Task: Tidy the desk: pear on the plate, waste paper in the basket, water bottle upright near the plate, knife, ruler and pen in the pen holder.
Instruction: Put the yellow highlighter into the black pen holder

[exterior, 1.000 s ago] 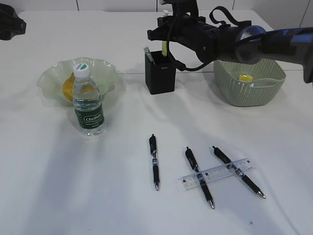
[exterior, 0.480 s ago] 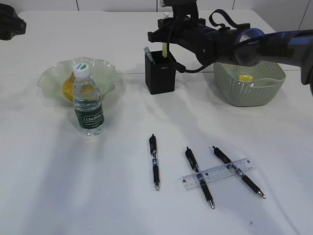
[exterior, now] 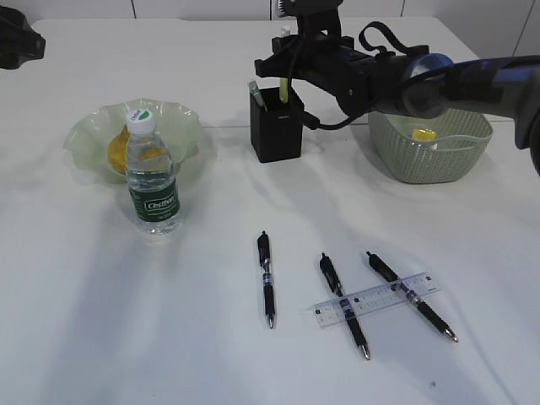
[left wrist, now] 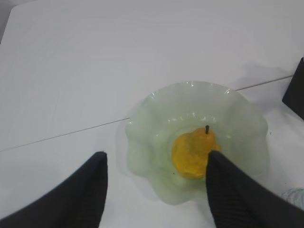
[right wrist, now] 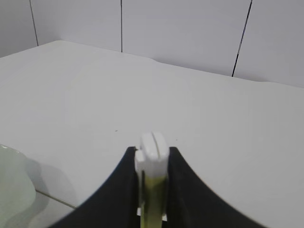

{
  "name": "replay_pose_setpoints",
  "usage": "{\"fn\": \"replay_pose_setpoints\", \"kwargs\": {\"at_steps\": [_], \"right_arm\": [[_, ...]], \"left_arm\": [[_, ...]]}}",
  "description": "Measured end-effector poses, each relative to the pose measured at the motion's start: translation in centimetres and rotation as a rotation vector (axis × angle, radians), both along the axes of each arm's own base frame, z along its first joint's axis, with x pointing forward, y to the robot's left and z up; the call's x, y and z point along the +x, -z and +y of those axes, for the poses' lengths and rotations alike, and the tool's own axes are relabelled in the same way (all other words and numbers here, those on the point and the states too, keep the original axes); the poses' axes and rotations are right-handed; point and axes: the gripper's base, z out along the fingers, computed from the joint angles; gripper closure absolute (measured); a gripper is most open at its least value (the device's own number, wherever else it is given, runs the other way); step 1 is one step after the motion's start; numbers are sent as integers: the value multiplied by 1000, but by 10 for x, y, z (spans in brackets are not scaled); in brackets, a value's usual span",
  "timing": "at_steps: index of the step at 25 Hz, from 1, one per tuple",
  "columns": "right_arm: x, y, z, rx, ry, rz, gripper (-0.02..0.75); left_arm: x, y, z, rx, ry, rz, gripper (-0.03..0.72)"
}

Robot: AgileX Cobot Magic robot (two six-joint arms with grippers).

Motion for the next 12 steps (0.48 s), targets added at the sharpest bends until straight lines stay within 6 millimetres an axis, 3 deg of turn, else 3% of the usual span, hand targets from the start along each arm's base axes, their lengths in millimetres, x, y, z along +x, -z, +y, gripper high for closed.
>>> {"fn": "replay_pose_setpoints", "kwargs": {"at_steps": [12], "right_arm": [[0, 0, -1, 0, 2, -1, 632]], "left_arm": [[0, 0, 0, 0, 0, 0, 225]]}}
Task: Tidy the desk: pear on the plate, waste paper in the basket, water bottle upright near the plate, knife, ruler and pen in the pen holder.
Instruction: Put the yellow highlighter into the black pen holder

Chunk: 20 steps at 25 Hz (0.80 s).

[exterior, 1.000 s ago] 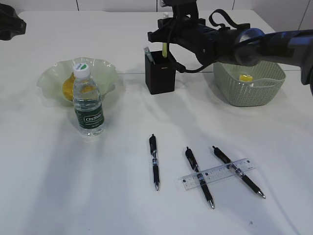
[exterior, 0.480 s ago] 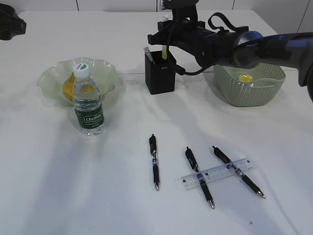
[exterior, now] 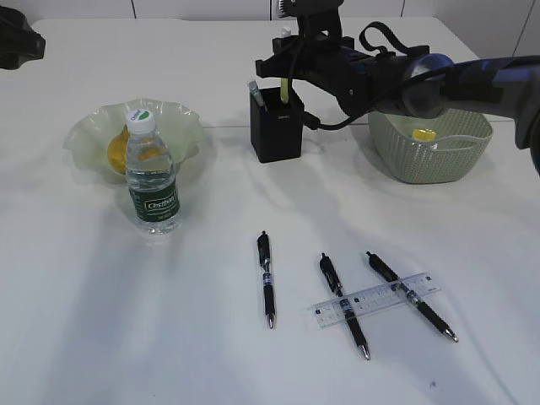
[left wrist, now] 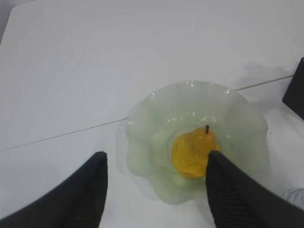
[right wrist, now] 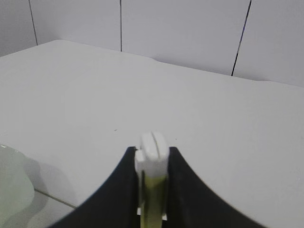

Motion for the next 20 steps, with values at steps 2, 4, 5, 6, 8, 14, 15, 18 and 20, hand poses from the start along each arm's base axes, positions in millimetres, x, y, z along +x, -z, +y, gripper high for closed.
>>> {"fn": "replay_pose_setpoints", "kwargs": {"at_steps": [2, 4, 5, 6, 8, 14, 15, 18, 20], "right_arm": [[0, 0, 0, 0, 0, 0, 632], [0, 0, 0, 0, 0, 0, 632], [0, 0, 0, 0, 0, 0, 631], [0, 0, 0, 0, 0, 0, 631], [0, 0, 0, 0, 0, 0, 631], [0, 0, 0, -1, 0, 3, 629], [0, 0, 0, -1, 0, 3, 628], [0, 1, 0, -3, 0, 9, 622], [0, 1, 0, -3, 0, 9, 615]], "left_arm": [[0, 0, 0, 0, 0, 0, 225], [0, 0, 0, 0, 0, 0, 225], [0, 0, 0, 0, 0, 0, 225], [0, 0, 0, 0, 0, 0, 225], [0, 0, 0, 0, 0, 0, 225], [0, 0, 0, 0, 0, 0, 225], [0, 0, 0, 0, 0, 0, 225], [0, 0, 0, 0, 0, 0, 225], [0, 0, 0, 0, 0, 0, 225]]}}
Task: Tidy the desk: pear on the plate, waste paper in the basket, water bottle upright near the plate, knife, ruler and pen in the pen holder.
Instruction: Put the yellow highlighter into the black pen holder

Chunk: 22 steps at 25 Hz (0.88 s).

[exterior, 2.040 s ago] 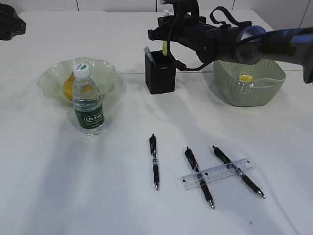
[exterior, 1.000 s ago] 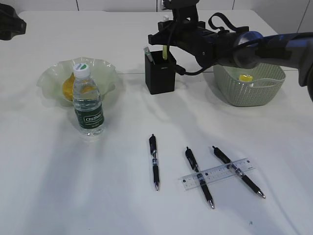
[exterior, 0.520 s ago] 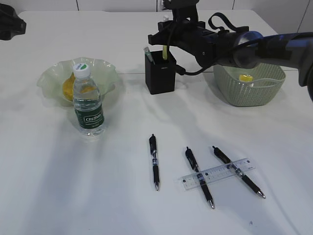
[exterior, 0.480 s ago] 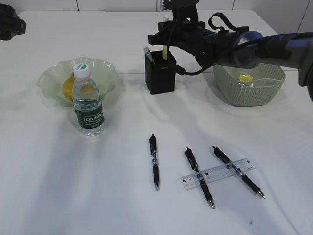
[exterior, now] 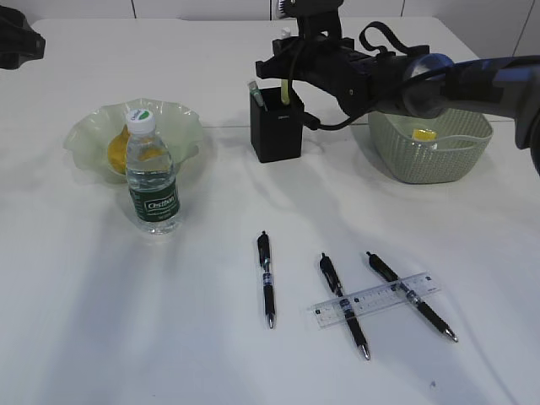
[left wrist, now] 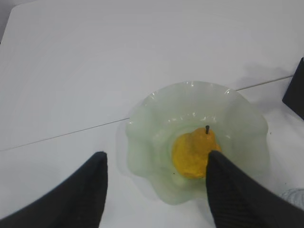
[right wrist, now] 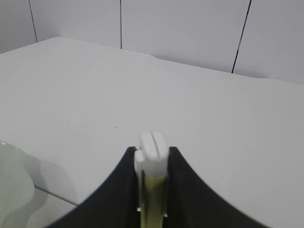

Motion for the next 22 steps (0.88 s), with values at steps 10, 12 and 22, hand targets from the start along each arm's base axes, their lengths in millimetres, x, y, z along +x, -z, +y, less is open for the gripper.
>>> {"fn": "replay_pose_setpoints", "kwargs": {"at_steps": [10, 12, 22], "right_arm": [[0, 0, 0, 9, 4, 5, 577], [0, 0, -1, 14, 7, 9, 570], [1, 1, -2, -3, 13, 75, 560]], "left_arm": [[0, 0, 0, 0, 0, 0, 225], [0, 0, 0, 0, 0, 0, 225], [0, 0, 0, 0, 0, 0, 225]]}}
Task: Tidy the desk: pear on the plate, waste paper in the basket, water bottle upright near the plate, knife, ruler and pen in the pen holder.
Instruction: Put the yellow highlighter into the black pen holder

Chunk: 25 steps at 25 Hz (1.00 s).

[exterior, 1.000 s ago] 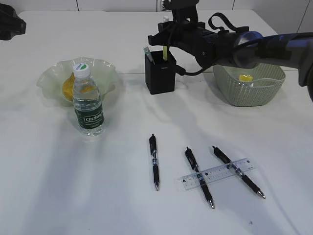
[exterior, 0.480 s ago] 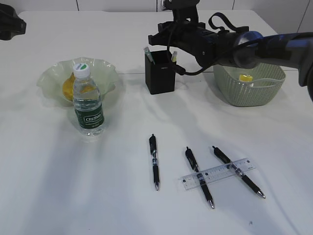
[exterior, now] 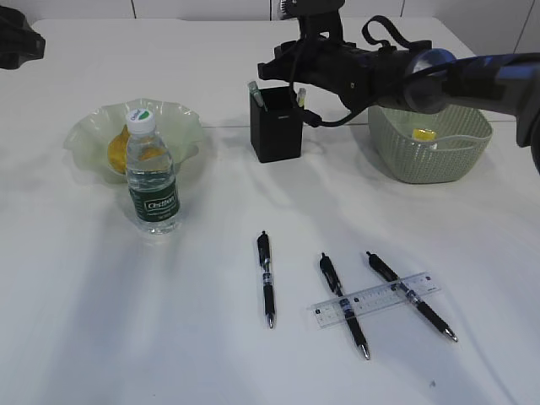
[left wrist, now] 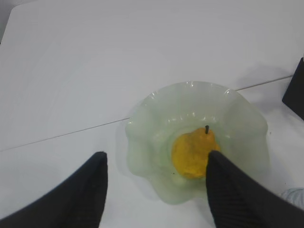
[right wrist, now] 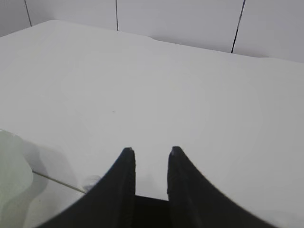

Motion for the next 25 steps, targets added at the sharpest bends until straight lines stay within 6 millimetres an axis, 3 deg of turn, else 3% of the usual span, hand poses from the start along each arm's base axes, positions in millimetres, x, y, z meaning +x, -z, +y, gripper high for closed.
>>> {"fn": "replay_pose_setpoints", "kwargs": {"at_steps": [13, 25], "right_arm": [[1, -16, -2, -20, 6, 66, 559], [-13, -59, -7, -34, 8, 107, 558]], "left_arm": [[0, 0, 0, 0, 0, 0, 225], [0, 0, 0, 0, 0, 0, 225]]}}
